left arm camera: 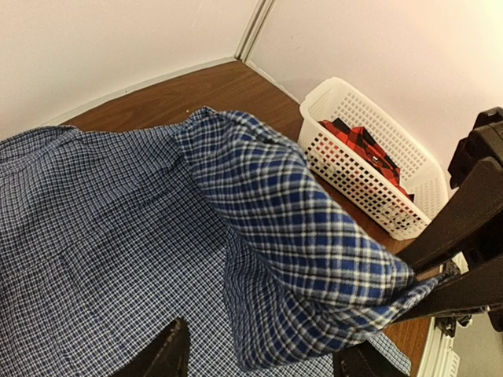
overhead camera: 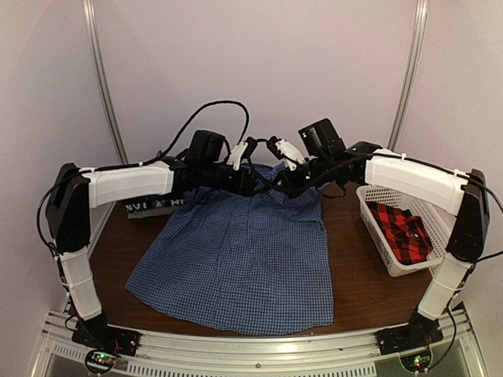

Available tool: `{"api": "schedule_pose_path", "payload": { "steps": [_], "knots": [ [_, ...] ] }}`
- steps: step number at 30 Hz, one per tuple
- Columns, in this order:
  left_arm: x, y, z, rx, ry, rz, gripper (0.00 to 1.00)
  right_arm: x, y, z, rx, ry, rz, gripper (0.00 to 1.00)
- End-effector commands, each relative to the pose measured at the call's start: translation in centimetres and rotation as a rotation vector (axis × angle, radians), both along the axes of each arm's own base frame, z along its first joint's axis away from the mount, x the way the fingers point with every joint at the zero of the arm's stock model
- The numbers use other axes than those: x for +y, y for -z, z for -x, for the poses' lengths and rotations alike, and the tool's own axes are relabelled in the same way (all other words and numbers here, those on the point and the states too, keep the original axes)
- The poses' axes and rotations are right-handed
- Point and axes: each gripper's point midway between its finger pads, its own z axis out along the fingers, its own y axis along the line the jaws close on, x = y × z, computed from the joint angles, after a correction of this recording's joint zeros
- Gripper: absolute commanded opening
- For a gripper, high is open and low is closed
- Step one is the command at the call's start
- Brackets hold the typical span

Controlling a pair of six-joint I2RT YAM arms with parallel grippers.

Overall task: Fold and stack the long sleeve shirts
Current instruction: Pass from the right arm to the left

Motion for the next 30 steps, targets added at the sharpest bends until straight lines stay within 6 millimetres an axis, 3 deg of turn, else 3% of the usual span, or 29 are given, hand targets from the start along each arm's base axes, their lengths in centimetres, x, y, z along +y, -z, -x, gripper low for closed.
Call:
{"api": "schedule_pose_path", "payload": {
  "steps": [1, 7, 11, 15, 17, 24, 30],
  "knots": [
    [-1.4, -1.0, -0.3, -0.042, 0.032, 0.036, 0.58, 1.4, -0.7, 0.1, -0.021, -0.039, -0.032, 0.12],
    [-1.7, -1.3, -0.4, -0.051, 0.038, 0.045, 0.19, 1.7, -0.1, 0.2, -0.011, -0.036, -0.032, 0.14],
    [-1.7, -1.7, -0.5, -0.051, 0.036, 0.053, 0.01, 1.5, -0.5, -0.1, -0.014, -0.001, -0.052, 0.19],
    [-0.8, -2.2, -1.6, -0.042, -0.061, 0.048, 0.0, 0.6, -0.5, -1.2, -0.017, 0.088, -0.044, 0.38],
    [0.1, -2.3, -2.5, -0.025, -0.145, 0.027, 0.0, -0.3, -0.5, -1.8, -0.015, 0.151, -0.03, 0.42],
    [6.1, -1.0, -5.1, 0.117, -0.426, -0.004, 0.0, -5.3, -1.0, -3.5, 0.007, 0.38, -0.054, 0.62],
    [10.2, 1.6, -5.5, 0.169, -0.52, -0.031, 0.0, -10.2, 3.2, -4.9, 0.119, 0.538, -0.071, 0.66]
  ]
}}
